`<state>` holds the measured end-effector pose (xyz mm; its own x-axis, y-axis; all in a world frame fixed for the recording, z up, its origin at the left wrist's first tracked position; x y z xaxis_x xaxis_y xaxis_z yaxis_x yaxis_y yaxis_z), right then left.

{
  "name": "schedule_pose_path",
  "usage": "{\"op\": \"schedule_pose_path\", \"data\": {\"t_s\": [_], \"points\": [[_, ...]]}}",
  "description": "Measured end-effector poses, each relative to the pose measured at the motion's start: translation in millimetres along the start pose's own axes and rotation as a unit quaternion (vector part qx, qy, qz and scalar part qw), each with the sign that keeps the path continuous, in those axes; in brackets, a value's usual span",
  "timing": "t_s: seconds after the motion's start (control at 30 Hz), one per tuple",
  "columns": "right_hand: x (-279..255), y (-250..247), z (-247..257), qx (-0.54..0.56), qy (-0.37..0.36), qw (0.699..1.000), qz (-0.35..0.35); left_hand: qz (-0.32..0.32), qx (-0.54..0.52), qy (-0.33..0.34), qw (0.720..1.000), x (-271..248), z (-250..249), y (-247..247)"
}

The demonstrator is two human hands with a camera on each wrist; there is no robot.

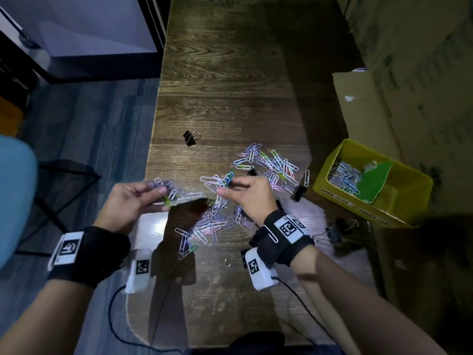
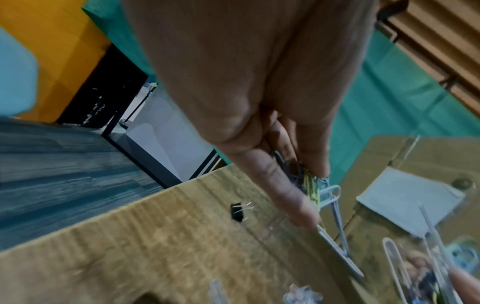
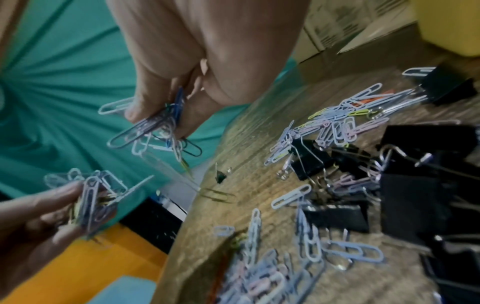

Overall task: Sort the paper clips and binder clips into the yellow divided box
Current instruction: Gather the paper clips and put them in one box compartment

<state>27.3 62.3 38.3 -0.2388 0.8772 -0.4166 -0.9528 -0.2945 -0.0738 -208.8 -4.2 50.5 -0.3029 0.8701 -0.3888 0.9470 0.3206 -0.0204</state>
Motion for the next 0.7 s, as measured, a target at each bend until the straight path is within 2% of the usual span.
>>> {"op": "schedule_pose_path", "data": {"t_s": [0.1,0.2,0.43,0.57,0.7], "points": [[-5.8,-24.4,15.7,0.064,-0.031,0.997,-0.043,0.016,-0.037,0.019,0.999,2.3,-27.4,20.6],[-17.2,-56.1,38.1,0.109,-0.063,0.990,-0.071,0.061,-0.054,0.040,0.996,8.3,-52.8,63.0],[-49.3,-155.3,101.3,0.204,-0.189,0.948,-0.156,0.153,-0.104,0.020,0.983,21.3,-86.5,212.8],[-53.3,-212.8,111.1,0.216,-0.220,0.929,-0.205,0.218,-0.053,-0.010,0.974,22.2,-79.0,307.6],[-36.4,-253.7,88.7,0.197,-0.182,0.926,-0.265,0.251,0.084,-0.035,0.964,35.2,-37.4,374.7]]}}
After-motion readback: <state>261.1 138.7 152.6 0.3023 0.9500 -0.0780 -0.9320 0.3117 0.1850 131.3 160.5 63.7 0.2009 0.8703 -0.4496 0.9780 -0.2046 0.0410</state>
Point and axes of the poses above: each hand's wrist, its own x-axis towards the middle knuckle, its own y-axis out of the palm, z = x × y, the point moved 5 cm from there along x, towards the middle knuckle, and after that the axes turned 1 degree about -z, right-handed, at the moved point
